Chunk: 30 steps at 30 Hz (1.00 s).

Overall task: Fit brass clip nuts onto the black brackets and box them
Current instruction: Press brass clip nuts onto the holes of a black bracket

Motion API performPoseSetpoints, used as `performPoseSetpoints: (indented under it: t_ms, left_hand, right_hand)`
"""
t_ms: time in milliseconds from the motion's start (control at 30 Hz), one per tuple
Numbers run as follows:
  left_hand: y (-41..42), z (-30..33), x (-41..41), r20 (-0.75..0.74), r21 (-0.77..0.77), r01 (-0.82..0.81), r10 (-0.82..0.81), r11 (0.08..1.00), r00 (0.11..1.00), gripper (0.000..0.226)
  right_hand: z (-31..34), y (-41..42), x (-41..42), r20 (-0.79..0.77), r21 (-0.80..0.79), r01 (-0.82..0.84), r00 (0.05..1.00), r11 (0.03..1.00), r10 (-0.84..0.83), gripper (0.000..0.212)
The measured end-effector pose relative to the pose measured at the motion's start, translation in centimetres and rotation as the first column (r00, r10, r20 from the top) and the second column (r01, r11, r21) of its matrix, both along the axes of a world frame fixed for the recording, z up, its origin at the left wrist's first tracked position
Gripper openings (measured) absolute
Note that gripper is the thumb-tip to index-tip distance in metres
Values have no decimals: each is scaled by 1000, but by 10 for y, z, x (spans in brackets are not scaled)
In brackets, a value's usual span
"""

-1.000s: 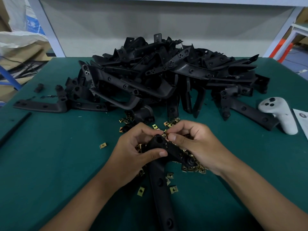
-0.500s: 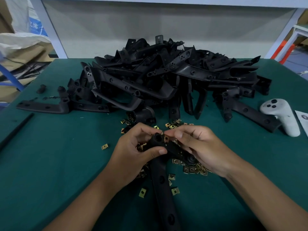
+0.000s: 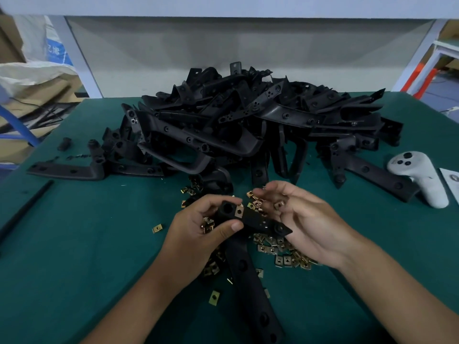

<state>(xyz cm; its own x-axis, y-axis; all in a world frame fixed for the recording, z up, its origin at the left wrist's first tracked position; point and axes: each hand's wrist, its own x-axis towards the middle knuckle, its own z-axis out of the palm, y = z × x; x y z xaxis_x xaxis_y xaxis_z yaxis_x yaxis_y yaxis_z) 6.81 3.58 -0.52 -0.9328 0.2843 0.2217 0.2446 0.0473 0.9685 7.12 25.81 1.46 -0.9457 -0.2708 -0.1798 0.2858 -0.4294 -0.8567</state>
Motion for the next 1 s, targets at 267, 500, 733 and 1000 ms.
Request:
performPoseSetpoints:
  t_ms: [267,500,733,1000]
  left_hand:
    - [-2,1,-1,-11,-17,11,-11,1000,1000,22]
    - [-3,-1,1,1,-14,-19,19,1000,1000,30]
    - [-3,-3,0,-22,-73,-32,31,997,999,44]
    - [-1,-4,1,-64,-99,-57,51,993,997,35]
  right_hand:
    - [4,4,-3,1,-17,-39,999,999,39,40]
    - [2,-2,-1,-21,149,18,1000,989,-15,27]
    - [2,-3,0,-79,194,50,996,980,-35,21]
    - [6,-6,3,-116,202,65,992,977,-42,21]
